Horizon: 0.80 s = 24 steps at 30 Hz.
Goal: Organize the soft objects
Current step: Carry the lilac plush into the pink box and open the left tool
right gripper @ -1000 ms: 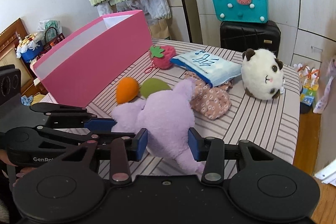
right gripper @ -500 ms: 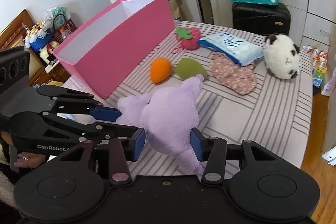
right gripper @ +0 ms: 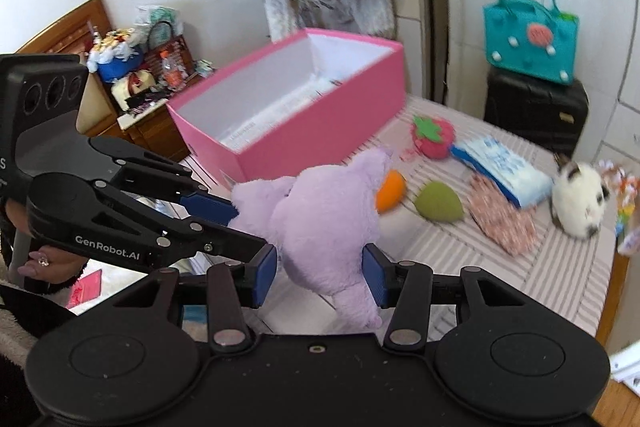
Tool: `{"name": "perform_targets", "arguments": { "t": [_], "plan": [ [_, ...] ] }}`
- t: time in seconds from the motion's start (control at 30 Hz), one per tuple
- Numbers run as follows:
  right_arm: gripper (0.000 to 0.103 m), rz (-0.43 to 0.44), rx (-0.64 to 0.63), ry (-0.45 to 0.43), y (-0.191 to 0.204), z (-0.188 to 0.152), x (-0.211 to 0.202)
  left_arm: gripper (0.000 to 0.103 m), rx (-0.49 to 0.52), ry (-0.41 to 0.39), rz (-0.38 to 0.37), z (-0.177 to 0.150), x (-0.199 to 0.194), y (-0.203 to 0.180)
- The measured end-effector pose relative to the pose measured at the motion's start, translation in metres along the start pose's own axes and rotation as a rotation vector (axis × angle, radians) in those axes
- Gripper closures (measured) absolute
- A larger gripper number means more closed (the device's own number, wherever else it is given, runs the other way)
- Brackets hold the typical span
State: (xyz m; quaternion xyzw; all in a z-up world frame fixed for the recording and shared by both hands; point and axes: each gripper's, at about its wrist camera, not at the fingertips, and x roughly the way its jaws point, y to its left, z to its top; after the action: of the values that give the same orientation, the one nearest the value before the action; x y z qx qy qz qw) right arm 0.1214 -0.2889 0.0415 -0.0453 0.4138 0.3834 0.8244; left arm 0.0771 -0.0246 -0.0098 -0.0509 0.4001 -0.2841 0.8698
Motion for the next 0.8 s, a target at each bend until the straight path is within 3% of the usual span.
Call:
{"name": "perform_targets", "arguments": {
  "t": [0.5, 0.63, 0.8],
  "plan": [
    [0.049, -0.001, -0.186, -0.050, 0.044, 0.090, 0.026, 0.075, -0.002, -0.098, 0.081, 0.039, -0.074, 0.048],
    [0.049, -0.033, -0.242, -0.083, 0.042, 0.113, 0.045, 0.075, -0.044, -0.109, 0.086, 0.059, -0.073, 0.073],
    [0.052, -0.135, -0.359, -0.094, 0.044, 0.141, 0.082, 0.075, -0.078, -0.084, 0.103, 0.087, -0.052, 0.107]
  ]
}}
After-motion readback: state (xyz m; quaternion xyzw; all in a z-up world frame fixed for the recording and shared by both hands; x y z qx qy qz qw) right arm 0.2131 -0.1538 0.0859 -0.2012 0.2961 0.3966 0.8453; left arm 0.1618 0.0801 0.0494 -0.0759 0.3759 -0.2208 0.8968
